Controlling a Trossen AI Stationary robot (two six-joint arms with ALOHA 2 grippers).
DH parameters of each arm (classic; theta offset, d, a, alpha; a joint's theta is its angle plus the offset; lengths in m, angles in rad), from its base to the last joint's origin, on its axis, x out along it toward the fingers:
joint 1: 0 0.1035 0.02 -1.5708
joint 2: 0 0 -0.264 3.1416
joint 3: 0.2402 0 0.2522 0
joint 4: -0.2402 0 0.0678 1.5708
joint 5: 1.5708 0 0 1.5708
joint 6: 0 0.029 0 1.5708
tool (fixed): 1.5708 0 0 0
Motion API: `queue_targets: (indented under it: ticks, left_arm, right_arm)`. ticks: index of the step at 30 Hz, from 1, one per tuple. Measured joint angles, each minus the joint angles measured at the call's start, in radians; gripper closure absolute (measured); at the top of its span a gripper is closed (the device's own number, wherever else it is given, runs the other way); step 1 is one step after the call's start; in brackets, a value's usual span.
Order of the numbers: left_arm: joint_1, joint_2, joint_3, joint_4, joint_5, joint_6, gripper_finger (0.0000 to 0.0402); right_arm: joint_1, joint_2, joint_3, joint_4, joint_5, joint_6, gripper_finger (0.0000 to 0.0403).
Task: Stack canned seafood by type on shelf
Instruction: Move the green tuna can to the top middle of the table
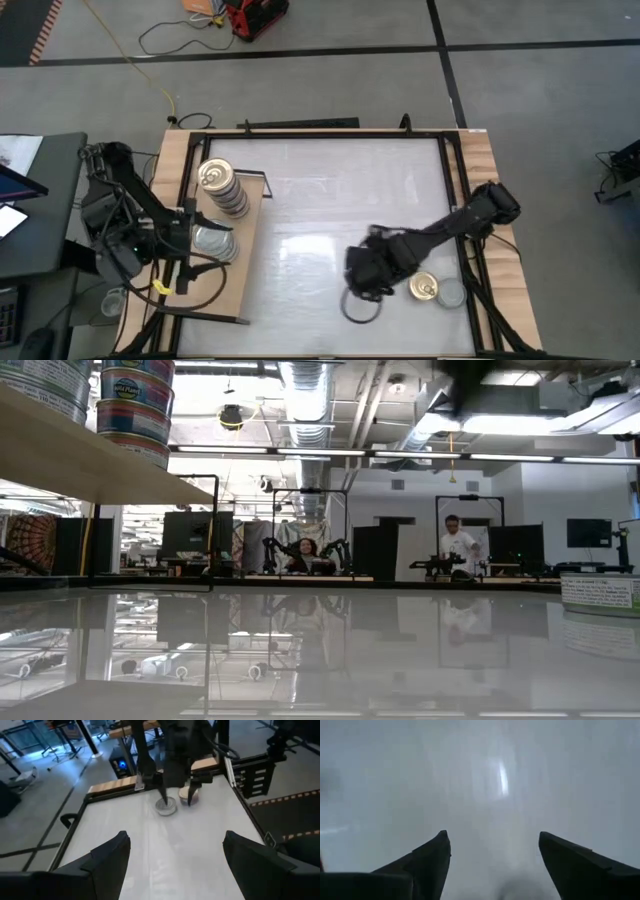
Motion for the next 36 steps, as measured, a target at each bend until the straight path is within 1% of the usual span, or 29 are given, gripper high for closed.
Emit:
queue_targets:
  ticks: [2, 4, 6, 9, 11, 15, 16, 19, 21, 23, 26, 29, 32, 34, 36]
  left_arm:
    - [0.001, 0.003, 0.0, 0.001, -0.002, -0.02, 0.0095]
    - [0.001, 0.003, 0.0, 0.001, -0.003, -0.039, 0.0095]
    - [0.001, 0.003, 0.0, 0.001, -0.017, -0.054, 0.0095]
    - [0.001, 0.002, 0.0, 0.0, -0.078, -0.056, 0.0095]
    - [0.001, 0.0, 0.0, 0.001, -0.09, -0.057, 0.0095]
    - [0.001, 0.001, 0.0, 0.0, -0.094, -0.057, 0.0095]
    - [0.001, 0.001, 0.0, 0.0, -0.097, -0.057, 0.0095]
    - [0.001, 0.0, 0.0, -0.001, -0.1, -0.058, 0.0095]
    - [0.001, 0.001, 0.0, -0.009, -0.099, -0.06, 0.0095]
    - [0.001, 0.001, 0.0, -0.011, -0.086, -0.062, 0.0095]
    - [0.001, 0.001, 0.0, -0.013, -0.081, -0.065, 0.0095]
    - [0.001, 0.001, 0.0, -0.013, -0.081, -0.066, 0.0095]
    - [0.001, 0.001, 0.0, -0.013, -0.081, -0.066, 0.0095]
    - [0.001, 0.001, 0.0, -0.013, -0.081, -0.066, 0.0095]
    - [0.001, 0.001, 0.0, -0.013, -0.082, -0.068, 0.0095]
  right_arm:
    - [0.031, -0.028, -0.063, -0.067, -0.002, 0.121, 0.0079]
    - [0.057, -0.049, -0.133, -0.086, 0.004, 0.212, 0.0086]
    - [0.078, -0.051, -0.201, -0.083, 0.012, 0.269, 0.0095]
    - [0.102, -0.046, -0.294, -0.084, 0.012, 0.33, 0.0113]
    - [0.111, -0.047, -0.347, -0.077, 0.009, 0.377, 0.0125]
    - [0.115, -0.047, -0.401, -0.08, -0.003, 0.467, 0.0147]
    - [0.115, -0.047, -0.412, -0.085, -0.021, 0.49, 0.0152]
    - [0.117, -0.046, -0.437, -0.105, -0.102, 0.518, 0.0165]
    - [0.118, -0.048, -0.453, -0.085, -0.15, 0.518, 0.0174]
    - [0.12, -0.048, -0.471, -0.065, -0.164, 0.518, 0.0181]
    - [0.116, -0.048, -0.504, -0.081, -0.196, 0.527, 0.0191]
    - [0.106, -0.048, -0.519, -0.165, -0.201, 0.571, 0.0199]
    - [0.105, -0.048, -0.529, -0.222, -0.207, 0.578, 0.0207]
    - [0.099, -0.048, -0.547, -0.209, -0.22, 0.555, 0.021]
    - [0.087, -0.049, -0.577, -0.166, -0.267, 0.525, 0.0213]
